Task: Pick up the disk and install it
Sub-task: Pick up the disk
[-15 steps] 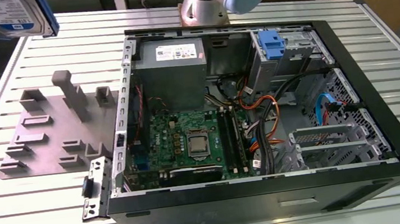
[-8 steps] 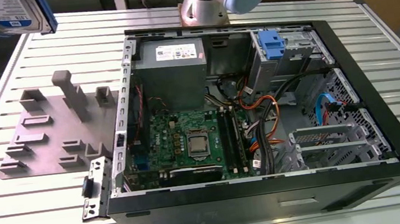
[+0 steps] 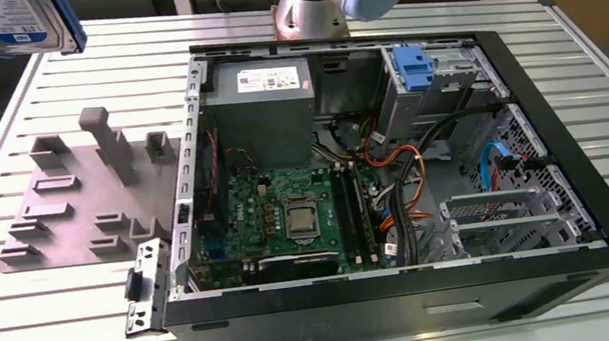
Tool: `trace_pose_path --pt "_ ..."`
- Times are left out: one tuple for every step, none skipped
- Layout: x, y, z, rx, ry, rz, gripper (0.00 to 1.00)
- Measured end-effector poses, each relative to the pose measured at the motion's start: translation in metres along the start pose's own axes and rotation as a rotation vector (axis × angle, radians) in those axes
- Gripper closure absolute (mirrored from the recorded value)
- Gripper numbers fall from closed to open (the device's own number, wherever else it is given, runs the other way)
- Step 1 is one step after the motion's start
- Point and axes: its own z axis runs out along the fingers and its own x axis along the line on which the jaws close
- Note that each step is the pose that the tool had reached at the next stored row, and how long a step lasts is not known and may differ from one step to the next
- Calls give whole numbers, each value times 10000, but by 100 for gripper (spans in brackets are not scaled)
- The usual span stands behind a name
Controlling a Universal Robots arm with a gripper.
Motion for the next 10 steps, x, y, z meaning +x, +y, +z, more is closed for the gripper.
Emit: trace_pose_path --pt "0 0 0 0 0 2 63" --pt "1 -2 0 0 0 1 63" --pt "2 -6 0 1 -1 0 63" --pt "2 -15 0 1 0 -1 63" --pt "1 -25 0 1 0 -1 63" --pt "0 -36 0 0 0 0 63" --pt "0 -47 0 0 0 0 63" --pt "-1 -60 1 0 0 0 63" --pt "-1 -73 1 -1 0 0 63" --pt "-2 -87 2 0 -1 0 63"
